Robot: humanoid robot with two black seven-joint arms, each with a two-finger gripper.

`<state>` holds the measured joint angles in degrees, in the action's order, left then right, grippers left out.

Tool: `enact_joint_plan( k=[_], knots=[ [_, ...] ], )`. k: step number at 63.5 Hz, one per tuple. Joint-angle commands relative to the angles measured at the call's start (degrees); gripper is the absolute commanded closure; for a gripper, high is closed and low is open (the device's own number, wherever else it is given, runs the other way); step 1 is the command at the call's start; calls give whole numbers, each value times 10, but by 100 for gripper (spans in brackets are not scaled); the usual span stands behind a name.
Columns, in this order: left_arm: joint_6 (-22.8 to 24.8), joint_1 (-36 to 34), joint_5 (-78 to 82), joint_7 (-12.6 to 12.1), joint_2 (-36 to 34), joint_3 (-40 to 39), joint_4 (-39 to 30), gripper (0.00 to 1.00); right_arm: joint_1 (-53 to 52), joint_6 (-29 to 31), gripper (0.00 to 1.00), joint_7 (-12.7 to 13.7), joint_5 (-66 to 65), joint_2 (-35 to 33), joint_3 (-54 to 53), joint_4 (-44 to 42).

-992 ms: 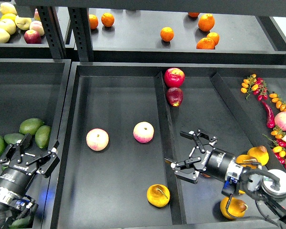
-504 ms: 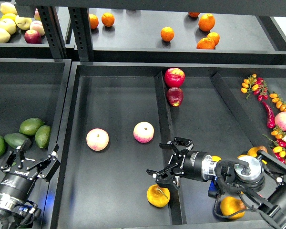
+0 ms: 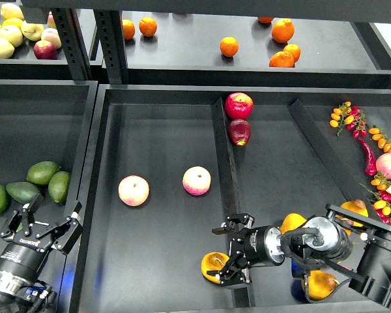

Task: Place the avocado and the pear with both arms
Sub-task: 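Lower the right gripper onto the yellow pear and close on it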

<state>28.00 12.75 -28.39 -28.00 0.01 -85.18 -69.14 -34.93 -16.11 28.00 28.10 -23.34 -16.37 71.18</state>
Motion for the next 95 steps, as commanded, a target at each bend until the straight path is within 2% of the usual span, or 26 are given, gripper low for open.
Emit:
enact_joint_plan(
  k=[1, 18, 37, 78, 87, 95],
  knots=[
    [0, 3, 0, 0, 0, 0, -1, 1, 0, 0, 0, 0, -29, 6, 8, -27],
    [0, 33, 1, 0, 0, 24, -38, 1, 3, 7, 0, 0, -70, 55, 5, -100],
    [0, 43, 2, 0, 0, 28, -41, 1, 6, 7, 0, 0, -71, 93, 5, -118],
    [0, 47, 5, 0, 0, 47, -57, 1, 23, 7, 1, 0, -113, 114, 9, -144],
    [0, 49, 6, 0, 0, 49, -57, 1, 28, 7, 4, 0, -139, 128, 6, -160],
    [0, 49, 6, 0, 0, 54, -57, 1, 30, 7, 12, 0, -157, 133, 1, -169]
  ],
)
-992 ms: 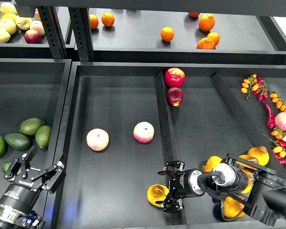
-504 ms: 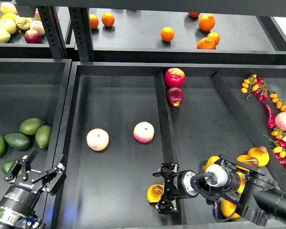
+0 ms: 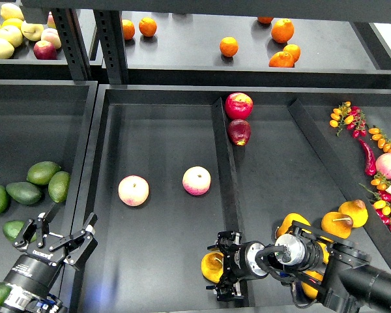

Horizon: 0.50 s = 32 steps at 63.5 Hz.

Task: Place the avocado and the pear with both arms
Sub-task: 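Lower the right gripper onto the yellow pear and close on it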

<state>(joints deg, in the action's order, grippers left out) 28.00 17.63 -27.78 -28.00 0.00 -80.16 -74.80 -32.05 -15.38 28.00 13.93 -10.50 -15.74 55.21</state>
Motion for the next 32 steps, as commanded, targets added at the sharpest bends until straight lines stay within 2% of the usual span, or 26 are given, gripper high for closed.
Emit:
enact_joint_plan(
  k=[1, 9, 10, 21, 28, 32],
  knots=[
    [0, -1, 0, 0, 0, 4, 0, 1, 2, 0, 12, 0, -16, 6, -5, -11],
    [0, 0, 0, 0, 0, 3, 0, 1, 1, 0, 19, 0, -21, 14, -10, -21],
    [0, -1, 0, 0, 0, 4, 0, 1, 1, 0, 23, 0, -22, 14, -10, -26],
    [0, -1, 0, 0, 0, 5, 0, 1, 1, 0, 39, 0, -25, 16, -20, -27],
    [0, -1, 0, 0, 0, 5, 0, 1, 1, 0, 58, 0, -26, 16, -32, -27],
    [0, -1, 0, 0, 0, 6, 0, 1, 1, 0, 66, 0, -26, 16, -40, -27]
  ],
)
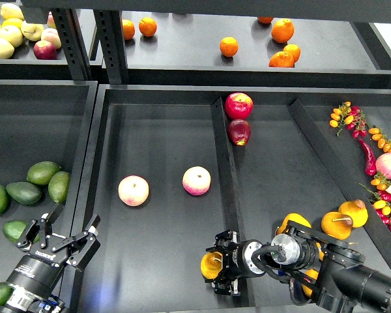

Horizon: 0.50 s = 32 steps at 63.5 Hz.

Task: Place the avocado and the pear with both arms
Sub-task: 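Lower the right gripper onto the yellow pear and close on it, then lift the pear with the right gripper and set it among the pears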

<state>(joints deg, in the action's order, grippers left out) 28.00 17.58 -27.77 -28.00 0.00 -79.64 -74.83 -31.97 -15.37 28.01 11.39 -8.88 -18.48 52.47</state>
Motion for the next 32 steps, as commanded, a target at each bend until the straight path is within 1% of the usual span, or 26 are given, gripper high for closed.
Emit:
enact_joint_plan(
  k=[1, 7, 11, 19, 32],
  knots=[
    [0, 0, 0, 0, 0, 1, 0, 1, 0, 0, 67, 0, -1, 0, -15, 0],
    [0, 0, 0, 0, 0, 4, 0, 1, 0, 1, 74, 0, -1, 1, -16, 0],
    [0, 0, 0, 0, 0, 5, 0, 1, 0, 3, 77, 0, 0, 1, -17, 0],
    [0, 0, 0, 0, 0, 5, 0, 1, 2, 25, 86, 0, 1, 0, -31, 0],
    [0, 0, 1, 0, 0, 5, 0, 1, 7, 26, 90, 0, 2, 1, -46, 3]
  ],
)
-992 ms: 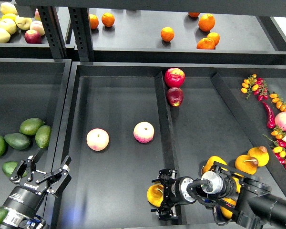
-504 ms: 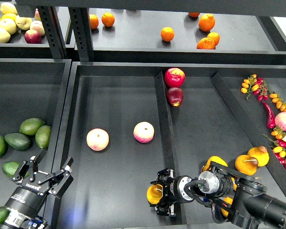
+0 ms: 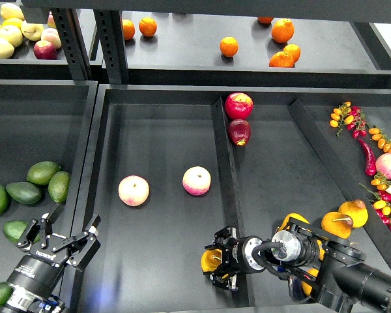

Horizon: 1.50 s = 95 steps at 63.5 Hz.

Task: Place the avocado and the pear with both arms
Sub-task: 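Lift the pear with the right gripper and set it among the pears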

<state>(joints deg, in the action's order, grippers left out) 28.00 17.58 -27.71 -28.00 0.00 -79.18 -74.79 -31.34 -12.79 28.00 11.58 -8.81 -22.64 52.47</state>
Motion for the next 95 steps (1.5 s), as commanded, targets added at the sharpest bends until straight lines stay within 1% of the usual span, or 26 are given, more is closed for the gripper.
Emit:
enact_joint_plan(
  k=[1, 30, 41, 51, 70, 95],
  knots=[
    [0, 0, 0, 0, 0, 1, 0, 1, 1, 0, 90, 0, 0, 0, -5, 4],
    [0, 0, 0, 0, 0, 3, -1, 1, -9, 0, 90, 0, 0, 9, -59, 9],
    [0, 0, 1, 0, 0, 3, -1, 1, -19, 0, 90, 0, -1, -2, -68, 20],
    [0, 2, 1, 0, 0, 5, 0, 1, -17, -4, 90, 0, 0, -41, -90, 48],
    [0, 1, 2, 0, 0, 7, 7, 1, -6, -2, 90, 0, 1, -110, -92, 87],
    [0, -12, 6, 0, 0, 9, 15, 1, 45, 0, 89, 0, 1, -168, -92, 121]
  ],
)
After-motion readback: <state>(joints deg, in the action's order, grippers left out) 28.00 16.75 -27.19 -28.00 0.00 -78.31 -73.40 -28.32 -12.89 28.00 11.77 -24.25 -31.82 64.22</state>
